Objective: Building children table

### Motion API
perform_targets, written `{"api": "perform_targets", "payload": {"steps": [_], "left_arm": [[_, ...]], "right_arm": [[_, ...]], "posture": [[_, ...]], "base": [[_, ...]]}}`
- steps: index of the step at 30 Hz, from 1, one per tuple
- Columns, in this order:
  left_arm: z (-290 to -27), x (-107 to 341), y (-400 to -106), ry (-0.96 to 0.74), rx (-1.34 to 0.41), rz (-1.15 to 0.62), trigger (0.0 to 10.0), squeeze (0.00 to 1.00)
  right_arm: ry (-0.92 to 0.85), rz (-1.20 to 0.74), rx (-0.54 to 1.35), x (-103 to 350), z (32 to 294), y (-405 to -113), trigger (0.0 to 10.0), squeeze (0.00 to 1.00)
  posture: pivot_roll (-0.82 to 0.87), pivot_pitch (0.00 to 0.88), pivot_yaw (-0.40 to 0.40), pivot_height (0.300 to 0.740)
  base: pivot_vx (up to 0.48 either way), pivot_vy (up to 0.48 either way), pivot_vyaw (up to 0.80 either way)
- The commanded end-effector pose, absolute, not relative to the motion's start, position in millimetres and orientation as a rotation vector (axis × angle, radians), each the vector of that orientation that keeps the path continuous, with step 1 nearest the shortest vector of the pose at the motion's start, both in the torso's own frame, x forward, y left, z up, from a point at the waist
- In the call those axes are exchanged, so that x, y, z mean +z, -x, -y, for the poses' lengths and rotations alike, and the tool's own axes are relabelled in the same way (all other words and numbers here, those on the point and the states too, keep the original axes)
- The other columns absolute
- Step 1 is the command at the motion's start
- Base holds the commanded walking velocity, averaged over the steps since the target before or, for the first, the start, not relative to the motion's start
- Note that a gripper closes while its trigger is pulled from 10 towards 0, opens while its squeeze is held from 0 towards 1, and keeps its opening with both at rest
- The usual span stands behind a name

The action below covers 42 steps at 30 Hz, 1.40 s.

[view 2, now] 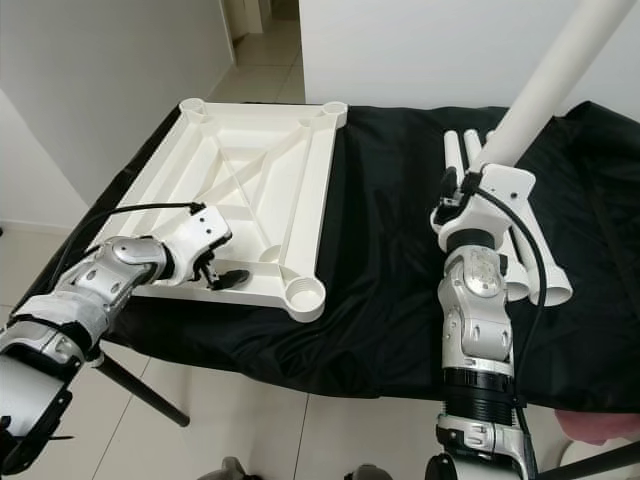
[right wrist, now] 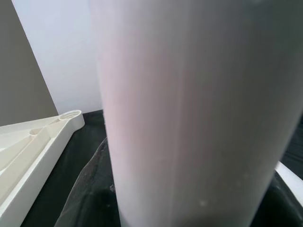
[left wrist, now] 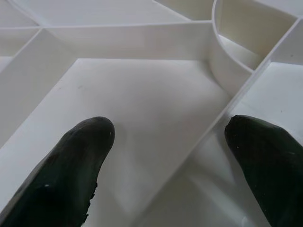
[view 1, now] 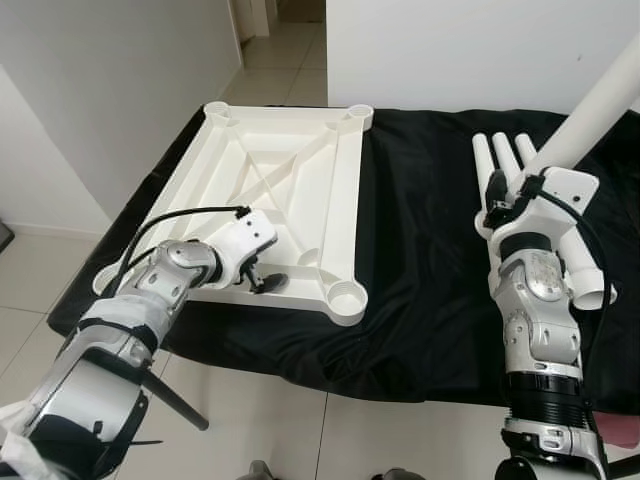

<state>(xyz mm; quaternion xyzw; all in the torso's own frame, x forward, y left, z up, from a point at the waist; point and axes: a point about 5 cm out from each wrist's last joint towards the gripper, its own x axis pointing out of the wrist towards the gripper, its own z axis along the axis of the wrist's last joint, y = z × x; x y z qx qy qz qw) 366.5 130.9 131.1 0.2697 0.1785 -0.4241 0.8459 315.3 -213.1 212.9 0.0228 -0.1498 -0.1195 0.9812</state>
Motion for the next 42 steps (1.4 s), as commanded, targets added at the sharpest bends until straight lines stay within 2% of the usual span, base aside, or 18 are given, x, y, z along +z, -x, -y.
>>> {"api": "perform_targets", "payload": {"steps": [1, 9, 10, 11, 12, 13, 14, 16, 18, 19, 20, 21, 29, 30, 31, 38, 41, 42], "left_arm": [[-134, 122, -367, -0.582, -0.878, -0.446, 10.0, 0.00], [-123, 118, -369, -0.542, -0.847, -0.459, 10.0, 0.00], [-122, 118, -369, -0.530, -0.853, -0.458, 6.8, 0.00], [-121, 118, -368, -0.517, -0.858, -0.452, 6.8, 0.00], [-119, 118, -368, -0.498, -0.863, -0.448, 2.5, 0.00], [-119, 118, -368, -0.498, -0.863, -0.448, 2.5, 0.00], [-118, 118, -367, -0.490, -0.866, -0.447, 0.2, 0.00], [-115, 117, -366, -0.480, -0.874, -0.442, 0.0, 0.00], [-113, 117, -366, -0.479, -0.875, -0.435, 0.0, 0.00], [-111, 117, -366, -0.476, -0.877, -0.428, 0.8, 0.00], [-111, 117, -366, -0.476, -0.877, -0.428, 0.8, 0.00], [-108, 117, -366, -0.476, -0.883, -0.420, 0.0, 0.00], [-92, 121, -363, -0.451, -0.915, -0.364, 0.0, 0.00], [-87, 123, -363, -0.446, -0.929, -0.346, 4.4, 0.00], [-83, 124, -361, -0.438, -0.947, -0.336, 10.0, 0.00], [-59, 133, -350, -0.374, -1.065, -0.249, 10.0, 0.00], [-53, 141, -345, -0.294, -1.116, -0.206, 10.0, 0.00], [-51, 144, -344, -0.277, -1.138, -0.196, 10.0, 1.00]], "right_arm": [[-0.049, 0.315, -0.229, 218, 208, -316, 10.0, 0.00], [-0.043, 0.315, -0.221, 219, 206, -317, 10.0, 0.00], [-0.042, 0.315, -0.221, 219, 206, -317, 10.0, 0.00], [-0.041, 0.315, -0.222, 219, 207, -317, 10.0, 0.00], [-0.040, 0.315, -0.222, 219, 207, -316, 10.0, 0.00], [-0.040, 0.315, -0.222, 219, 207, -316, 10.0, 0.00], [-0.040, 0.314, -0.224, 219, 208, -316, 10.0, 0.00], [-0.040, 0.314, -0.225, 219, 208, -316, 10.0, 0.00], [-0.041, 0.314, -0.225, 219, 207, -316, 10.0, 0.00], [-0.042, 0.314, -0.224, 219, 207, -317, 10.0, 0.00], [-0.042, 0.314, -0.224, 219, 207, -317, 10.0, 0.00], [-0.043, 0.315, -0.221, 219, 206, -317, 10.0, 0.00], [-0.044, 0.317, -0.212, 220, 204, -319, 10.0, 0.00], [-0.043, 0.316, -0.211, 219, 203, -319, 10.0, 0.00], [-0.043, 0.316, -0.210, 219, 203, -320, 10.0, 0.00], [-0.046, 0.315, -0.211, 219, 203, -320, 10.0, 0.00], [-0.048, 0.313, -0.213, 218, 203, -320, 10.0, 0.00], [-0.049, 0.311, -0.213, 217, 203, -320, 10.0, 0.00]], "posture": [[-0.10, 0.028, 0.109, 0.740], [-0.10, 0.036, 0.107, 0.740], [-0.11, 0.035, 0.109, 0.740], [-0.11, 0.035, 0.109, 0.740], [-0.11, 0.034, 0.108, 0.740], [-0.11, 0.034, 0.108, 0.740], [-0.11, 0.034, 0.108, 0.740], [-0.11, 0.030, 0.108, 0.740], [-0.11, 0.030, 0.108, 0.740], [-0.10, 0.025, 0.108, 0.740], [-0.10, 0.025, 0.108, 0.740], [-0.10, 0.025, 0.108, 0.740], [-0.10, 0.014, 0.108, 0.740], [-0.10, 0.014, 0.108, 0.740], [-0.10, 0.014, 0.108, 0.740], [-0.09, 0.013, 0.109, 0.740], [-0.09, 0.015, 0.110, 0.740], [-0.08, 0.018, 0.110, 0.740]], "base": [[0.000, 0.000, 0.00], [0.000, 0.000, 0.00], [0.000, 0.000, 0.00], [0.000, 0.000, 0.00], [0.000, 0.000, 0.00], [0.000, 0.000, 0.00], [0.000, 0.000, 0.00], [0.000, 0.000, 0.00], [0.000, 0.000, 0.00], [0.000, 0.000, 0.00], [0.000, 0.000, 0.00], [0.000, 0.000, 0.00], [0.000, 0.000, 0.00], [0.000, 0.000, 0.00], [0.000, 0.000, 0.00], [0.000, 0.000, 0.00], [0.000, 0.000, 0.00], [0.000, 0.000, 0.00]]}}
